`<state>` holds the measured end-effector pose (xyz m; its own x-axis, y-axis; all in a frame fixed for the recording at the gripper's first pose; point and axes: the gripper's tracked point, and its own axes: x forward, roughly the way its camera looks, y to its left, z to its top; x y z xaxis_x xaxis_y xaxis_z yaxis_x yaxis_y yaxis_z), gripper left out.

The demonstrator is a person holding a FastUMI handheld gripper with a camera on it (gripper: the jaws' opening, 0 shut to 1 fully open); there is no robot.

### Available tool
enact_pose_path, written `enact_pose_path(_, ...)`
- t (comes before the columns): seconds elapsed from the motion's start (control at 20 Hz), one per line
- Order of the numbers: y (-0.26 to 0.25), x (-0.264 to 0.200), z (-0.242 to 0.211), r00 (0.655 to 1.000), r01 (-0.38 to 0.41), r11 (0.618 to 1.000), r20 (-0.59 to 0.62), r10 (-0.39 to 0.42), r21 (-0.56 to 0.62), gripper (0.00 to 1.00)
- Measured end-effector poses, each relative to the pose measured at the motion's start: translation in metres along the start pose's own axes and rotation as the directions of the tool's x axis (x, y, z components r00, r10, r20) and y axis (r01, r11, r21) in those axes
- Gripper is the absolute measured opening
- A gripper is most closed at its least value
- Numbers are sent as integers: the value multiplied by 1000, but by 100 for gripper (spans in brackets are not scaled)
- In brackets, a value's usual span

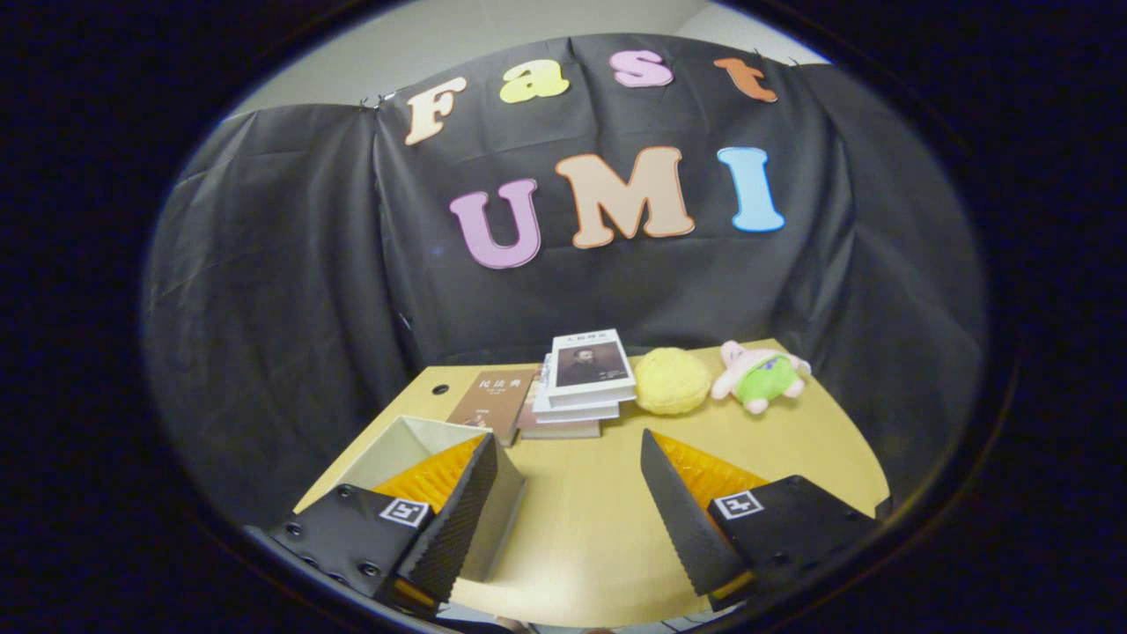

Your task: Open the storage box then place both shoes into the box .Put the left shoe in first, then the right shoe, with the right side of both shoes facing outward in a uniform manner.

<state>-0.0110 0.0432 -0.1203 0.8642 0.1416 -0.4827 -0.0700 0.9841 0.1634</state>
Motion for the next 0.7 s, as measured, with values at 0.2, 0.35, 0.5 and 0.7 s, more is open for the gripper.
enact_pose_path(0.2,-36,-17,20,994,61,998,90,-59,-21,100)
enact_pose_path(0.35,-57,-28,32,983,101,994,158,-95,-31,100)
enact_pose_path(0.5,-74,-40,48,961,146,988,244,-131,-46,100)
enact_pose_path(0.7,-78,-37,50,955,149,988,265,-132,-45,100)
